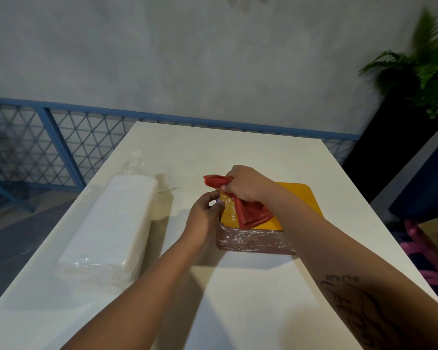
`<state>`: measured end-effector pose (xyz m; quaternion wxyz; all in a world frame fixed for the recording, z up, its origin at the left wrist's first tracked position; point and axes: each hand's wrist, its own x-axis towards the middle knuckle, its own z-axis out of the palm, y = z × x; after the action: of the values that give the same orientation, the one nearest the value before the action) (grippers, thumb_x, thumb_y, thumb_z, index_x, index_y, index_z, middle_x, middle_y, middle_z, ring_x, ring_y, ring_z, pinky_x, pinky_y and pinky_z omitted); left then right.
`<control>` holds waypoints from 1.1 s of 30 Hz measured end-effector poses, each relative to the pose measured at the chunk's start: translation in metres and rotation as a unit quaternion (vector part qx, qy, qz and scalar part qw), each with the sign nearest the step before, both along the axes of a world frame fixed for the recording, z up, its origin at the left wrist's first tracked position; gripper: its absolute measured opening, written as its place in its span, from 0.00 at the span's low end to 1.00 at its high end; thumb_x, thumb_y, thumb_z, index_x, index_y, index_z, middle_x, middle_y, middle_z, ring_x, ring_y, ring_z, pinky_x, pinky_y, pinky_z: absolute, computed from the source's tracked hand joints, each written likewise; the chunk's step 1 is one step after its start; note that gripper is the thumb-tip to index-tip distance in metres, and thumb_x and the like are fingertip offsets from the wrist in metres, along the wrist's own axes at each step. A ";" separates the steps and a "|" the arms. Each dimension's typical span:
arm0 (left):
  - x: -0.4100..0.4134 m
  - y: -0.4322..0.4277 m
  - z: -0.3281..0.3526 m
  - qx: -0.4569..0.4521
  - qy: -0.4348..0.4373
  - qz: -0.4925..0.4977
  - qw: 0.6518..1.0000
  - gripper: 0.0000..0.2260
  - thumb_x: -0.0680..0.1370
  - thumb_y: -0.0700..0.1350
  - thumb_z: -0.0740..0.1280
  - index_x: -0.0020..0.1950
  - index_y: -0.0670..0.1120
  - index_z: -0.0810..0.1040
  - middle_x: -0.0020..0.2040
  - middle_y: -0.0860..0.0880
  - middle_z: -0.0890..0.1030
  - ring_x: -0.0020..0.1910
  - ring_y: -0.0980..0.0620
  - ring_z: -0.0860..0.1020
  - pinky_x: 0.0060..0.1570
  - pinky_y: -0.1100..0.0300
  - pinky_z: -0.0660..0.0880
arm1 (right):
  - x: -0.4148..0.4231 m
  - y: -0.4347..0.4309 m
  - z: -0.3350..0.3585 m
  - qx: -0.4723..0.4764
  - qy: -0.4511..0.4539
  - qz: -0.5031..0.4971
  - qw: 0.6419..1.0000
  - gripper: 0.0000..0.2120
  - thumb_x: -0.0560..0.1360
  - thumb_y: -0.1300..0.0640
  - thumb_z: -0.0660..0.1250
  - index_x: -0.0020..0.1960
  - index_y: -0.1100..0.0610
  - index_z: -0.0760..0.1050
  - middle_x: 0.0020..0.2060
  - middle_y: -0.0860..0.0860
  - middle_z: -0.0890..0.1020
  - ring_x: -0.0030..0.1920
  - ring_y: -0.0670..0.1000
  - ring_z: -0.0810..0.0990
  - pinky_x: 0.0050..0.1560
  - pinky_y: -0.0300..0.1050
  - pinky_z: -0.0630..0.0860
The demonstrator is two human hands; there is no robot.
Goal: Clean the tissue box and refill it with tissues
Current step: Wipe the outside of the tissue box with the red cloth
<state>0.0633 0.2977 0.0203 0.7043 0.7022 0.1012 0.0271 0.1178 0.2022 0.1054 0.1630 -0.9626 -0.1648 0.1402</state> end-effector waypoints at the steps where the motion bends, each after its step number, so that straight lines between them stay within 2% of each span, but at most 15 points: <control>1: 0.000 -0.001 0.000 0.001 0.000 -0.001 1.000 0.08 0.68 0.48 0.62 0.44 0.57 0.77 0.42 0.55 0.81 0.41 0.54 0.79 0.52 0.53 0.73 | -0.002 -0.001 0.001 0.003 0.004 0.000 1.000 0.09 0.78 0.55 0.61 0.46 0.60 0.73 0.47 0.55 0.72 0.45 0.54 0.72 0.45 0.44 0.66; 3: -0.001 -0.001 0.000 0.009 -0.005 -0.002 1.000 0.06 0.69 0.48 0.63 0.43 0.56 0.77 0.41 0.55 0.80 0.40 0.54 0.78 0.49 0.56 0.73 | -0.006 -0.003 0.004 0.012 0.014 -0.002 1.000 0.12 0.77 0.55 0.62 0.50 0.64 0.75 0.47 0.56 0.73 0.45 0.54 0.72 0.44 0.45 0.67; 6: 0.001 0.000 -0.004 0.015 -0.015 0.003 1.000 0.06 0.78 0.40 0.62 0.47 0.48 0.77 0.39 0.53 0.79 0.35 0.60 0.77 0.40 0.64 0.72 | -0.014 -0.007 0.007 0.032 0.044 -0.014 0.998 0.14 0.77 0.55 0.62 0.55 0.65 0.76 0.46 0.57 0.76 0.44 0.54 0.74 0.44 0.45 0.68; 9: 0.002 0.000 -0.006 0.019 -0.011 0.007 1.000 0.07 0.79 0.37 0.60 0.51 0.44 0.76 0.40 0.53 0.79 0.30 0.68 0.77 0.34 0.72 0.72 | -0.015 -0.016 0.009 0.129 0.103 -0.081 0.983 0.13 0.75 0.55 0.65 0.54 0.63 0.78 0.44 0.58 0.81 0.42 0.56 0.78 0.45 0.47 0.74; 10: 0.003 0.001 -0.007 0.016 -0.008 0.006 1.000 0.07 0.79 0.37 0.60 0.53 0.43 0.76 0.42 0.52 0.80 0.31 0.68 0.78 0.33 0.74 0.72 | -0.015 -0.021 0.010 0.182 0.132 -0.117 0.967 0.12 0.75 0.55 0.66 0.54 0.63 0.78 0.43 0.59 0.82 0.40 0.56 0.79 0.45 0.47 0.76; 12: 0.006 0.004 -0.007 0.019 0.014 -0.009 1.000 0.10 0.79 0.37 0.61 0.59 0.41 0.76 0.52 0.49 0.81 0.42 0.62 0.80 0.35 0.75 0.72 | -0.016 -0.035 0.013 0.286 0.188 -0.191 0.920 0.11 0.75 0.58 0.66 0.53 0.65 0.77 0.38 0.59 0.82 0.34 0.55 0.79 0.39 0.46 0.77; 13: 0.008 0.006 -0.006 0.029 0.024 -0.014 0.999 0.12 0.79 0.38 0.62 0.62 0.42 0.75 0.56 0.48 0.79 0.48 0.57 0.79 0.40 0.73 0.73 | -0.017 -0.042 0.015 0.324 0.203 -0.221 0.897 0.10 0.76 0.59 0.65 0.52 0.65 0.76 0.36 0.58 0.81 0.32 0.55 0.78 0.37 0.44 0.76; 15: 0.014 0.011 -0.001 0.058 0.038 -0.012 0.998 0.12 0.78 0.40 0.64 0.61 0.43 0.75 0.58 0.47 0.77 0.56 0.50 0.76 0.52 0.64 0.72 | -0.017 -0.056 0.017 0.368 0.193 -0.262 0.871 0.07 0.76 0.59 0.64 0.48 0.63 0.75 0.34 0.57 0.80 0.31 0.53 0.77 0.34 0.44 0.74; 17: 0.024 0.016 0.008 0.070 0.036 -0.008 0.997 0.10 0.78 0.42 0.65 0.58 0.45 0.76 0.57 0.45 0.76 0.58 0.48 0.75 0.59 0.56 0.69 | -0.015 -0.066 0.016 0.344 0.131 -0.275 0.888 0.05 0.76 0.57 0.65 0.46 0.60 0.76 0.35 0.56 0.80 0.33 0.54 0.78 0.39 0.48 0.77; 19: 0.037 0.019 0.018 0.075 0.038 -0.014 0.996 0.17 0.78 0.43 0.65 0.66 0.41 0.72 0.64 0.45 0.75 0.62 0.46 0.74 0.62 0.55 0.69 | -0.012 -0.069 0.015 0.295 0.082 -0.268 0.913 0.05 0.76 0.56 0.65 0.41 0.55 0.75 0.36 0.55 0.80 0.36 0.54 0.78 0.45 0.50 0.77; 20: 0.044 0.019 0.023 0.084 0.046 -0.028 0.995 0.19 0.78 0.44 0.65 0.68 0.40 0.71 0.66 0.45 0.74 0.62 0.46 0.74 0.60 0.56 0.69 | -0.012 -0.067 0.015 0.274 0.065 -0.259 0.924 0.06 0.76 0.56 0.65 0.40 0.55 0.75 0.35 0.54 0.79 0.36 0.54 0.77 0.44 0.48 0.76; 22: 0.058 0.018 0.033 0.117 0.067 -0.067 0.989 0.18 0.78 0.44 0.66 0.66 0.39 0.73 0.65 0.45 0.75 0.57 0.47 0.75 0.52 0.59 0.70 | -0.009 -0.060 0.013 0.244 0.037 -0.224 0.943 0.06 0.76 0.57 0.64 0.44 0.58 0.75 0.35 0.55 0.78 0.33 0.52 0.75 0.38 0.44 0.71; 26: 0.071 0.017 0.044 0.169 0.126 -0.130 0.969 0.09 0.77 0.41 0.66 0.54 0.39 0.80 0.48 0.46 0.79 0.41 0.52 0.77 0.36 0.62 0.69 | 0.000 -0.040 0.006 0.122 0.005 -0.118 0.986 0.06 0.77 0.57 0.62 0.46 0.60 0.74 0.40 0.56 0.76 0.37 0.53 0.73 0.40 0.43 0.68; 29: 0.076 0.024 0.042 0.187 0.133 -0.156 0.961 0.05 0.77 0.40 0.65 0.44 0.46 0.80 0.38 0.49 0.78 0.34 0.56 0.76 0.36 0.60 0.63 | 0.006 -0.025 -0.001 0.030 -0.021 -0.055 0.998 0.07 0.77 0.57 0.61 0.46 0.60 0.75 0.44 0.56 0.74 0.43 0.55 0.73 0.43 0.44 0.67; 33: 0.079 0.025 0.037 0.177 0.125 -0.152 0.964 0.08 0.77 0.39 0.63 0.48 0.46 0.81 0.32 0.51 0.79 0.31 0.55 0.76 0.34 0.61 0.63 | 0.005 -0.017 -0.003 -0.010 -0.037 -0.003 0.999 0.10 0.78 0.56 0.59 0.48 0.61 0.76 0.47 0.55 0.73 0.47 0.56 0.74 0.44 0.45 0.67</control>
<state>0.1427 0.3230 0.0576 0.5463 0.8205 0.0740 -0.1510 0.1225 0.1852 0.1020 0.1480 -0.9690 -0.1669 0.1060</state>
